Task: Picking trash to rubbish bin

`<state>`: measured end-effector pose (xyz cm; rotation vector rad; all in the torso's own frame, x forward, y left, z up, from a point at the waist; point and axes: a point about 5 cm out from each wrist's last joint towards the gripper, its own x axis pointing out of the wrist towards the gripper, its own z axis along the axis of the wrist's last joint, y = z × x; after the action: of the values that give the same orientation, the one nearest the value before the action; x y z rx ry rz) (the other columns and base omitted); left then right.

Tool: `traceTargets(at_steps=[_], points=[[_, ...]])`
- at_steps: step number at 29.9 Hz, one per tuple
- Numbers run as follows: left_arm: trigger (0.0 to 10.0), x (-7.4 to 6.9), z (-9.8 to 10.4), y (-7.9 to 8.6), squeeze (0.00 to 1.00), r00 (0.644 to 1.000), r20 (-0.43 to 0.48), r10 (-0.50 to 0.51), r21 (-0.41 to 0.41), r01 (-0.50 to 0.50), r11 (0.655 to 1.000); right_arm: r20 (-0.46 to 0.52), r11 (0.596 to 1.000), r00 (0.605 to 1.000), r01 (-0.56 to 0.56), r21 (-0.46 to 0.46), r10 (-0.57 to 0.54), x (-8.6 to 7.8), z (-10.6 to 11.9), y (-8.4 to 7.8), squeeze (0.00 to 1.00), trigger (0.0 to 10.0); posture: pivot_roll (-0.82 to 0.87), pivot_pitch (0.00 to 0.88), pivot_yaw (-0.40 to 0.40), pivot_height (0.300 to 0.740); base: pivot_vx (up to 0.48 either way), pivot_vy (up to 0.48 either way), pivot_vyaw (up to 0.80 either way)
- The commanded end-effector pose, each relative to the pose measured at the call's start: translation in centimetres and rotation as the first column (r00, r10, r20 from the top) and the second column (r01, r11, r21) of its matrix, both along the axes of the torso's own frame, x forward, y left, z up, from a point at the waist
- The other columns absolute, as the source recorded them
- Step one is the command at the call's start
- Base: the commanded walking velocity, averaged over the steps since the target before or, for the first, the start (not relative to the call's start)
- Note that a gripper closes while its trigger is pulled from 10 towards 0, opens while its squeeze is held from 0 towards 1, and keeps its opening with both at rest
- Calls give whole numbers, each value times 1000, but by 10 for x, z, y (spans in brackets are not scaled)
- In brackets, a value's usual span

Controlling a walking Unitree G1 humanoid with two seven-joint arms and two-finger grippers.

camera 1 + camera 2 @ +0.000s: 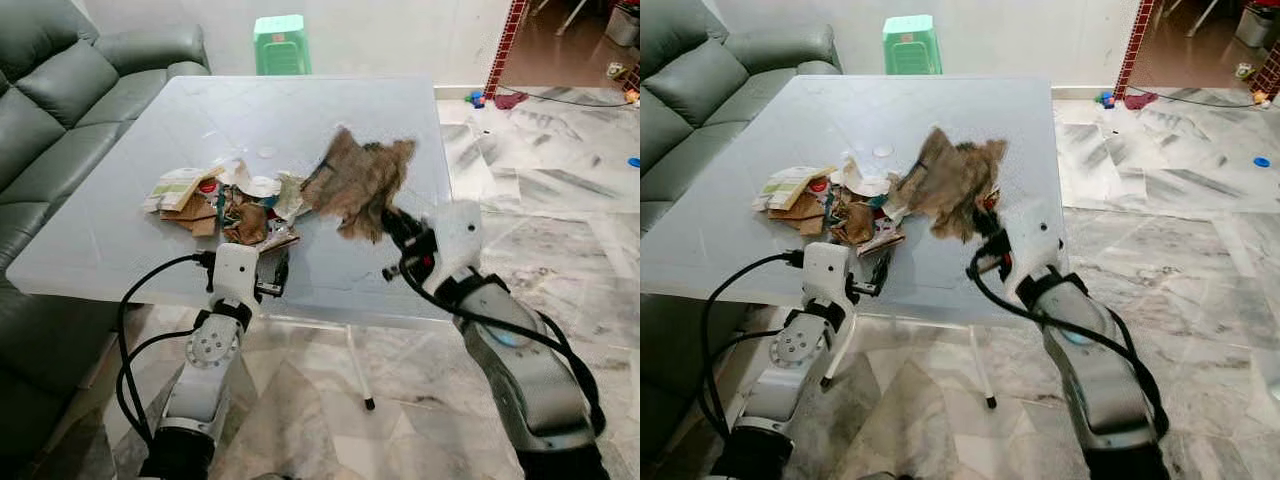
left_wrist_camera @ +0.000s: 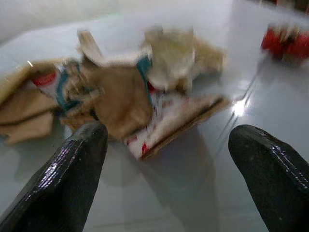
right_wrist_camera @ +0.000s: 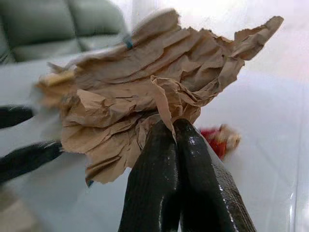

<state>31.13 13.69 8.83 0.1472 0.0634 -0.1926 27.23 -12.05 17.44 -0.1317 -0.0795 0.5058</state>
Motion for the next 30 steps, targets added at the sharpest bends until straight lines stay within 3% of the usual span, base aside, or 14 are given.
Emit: traceTargets(at_steps=[1,8,16,20,21,22,23,24,30], points=[[10000,3,-4,-2,0,999,-10,-30,38,31,999,12,999,999,-30,-10,30,-6,6,1,0,10000,-134,145,44,740,0,0,0],[10000,18,-8,-7,0,998,7,-68,132,66,989,-41,999,999,-31,-22,30,-24,8,-8,0,10000,-198,176,43,740,0,0,0],[10000,37,4,-4,0,997,54,-50,211,37,977,-57,995,994,-98,3,98,-37,13,2,0,10000,-219,199,42,740,0,0,0],[10000,39,2,0,0,999,38,-36,222,27,975,-61,995,993,-102,6,102,-38,14,3,0,10000,-221,203,43,740,0,0,0],[7686,39,1,1,0,999,34,-33,226,25,974,-62,995,993,-103,7,103,-38,15,4,0,10000,-221,203,43,740,0,0,0],[4118,39,-1,3,0,999,28,-29,229,22,973,-62,995,993,-103,8,104,-38,15,4,0,10000,-221,203,43,740,0,0,0],[4118,40,-1,4,0,999,25,-26,231,20,973,-64,995,992,-104,9,104,-38,16,4,0,10000,-225,204,44,740,0,0,0],[0,40,-3,5,0,999,20,-26,229,21,973,-63,995,993,-104,11,104,-38,17,4,0,10000,-226,203,43,740,0,0,0],[0,40,-6,9,0,1000,8,-17,236,15,972,-56,994,993,-105,18,106,-36,22,5,0,10000,-229,197,41,740,0,0,0]])
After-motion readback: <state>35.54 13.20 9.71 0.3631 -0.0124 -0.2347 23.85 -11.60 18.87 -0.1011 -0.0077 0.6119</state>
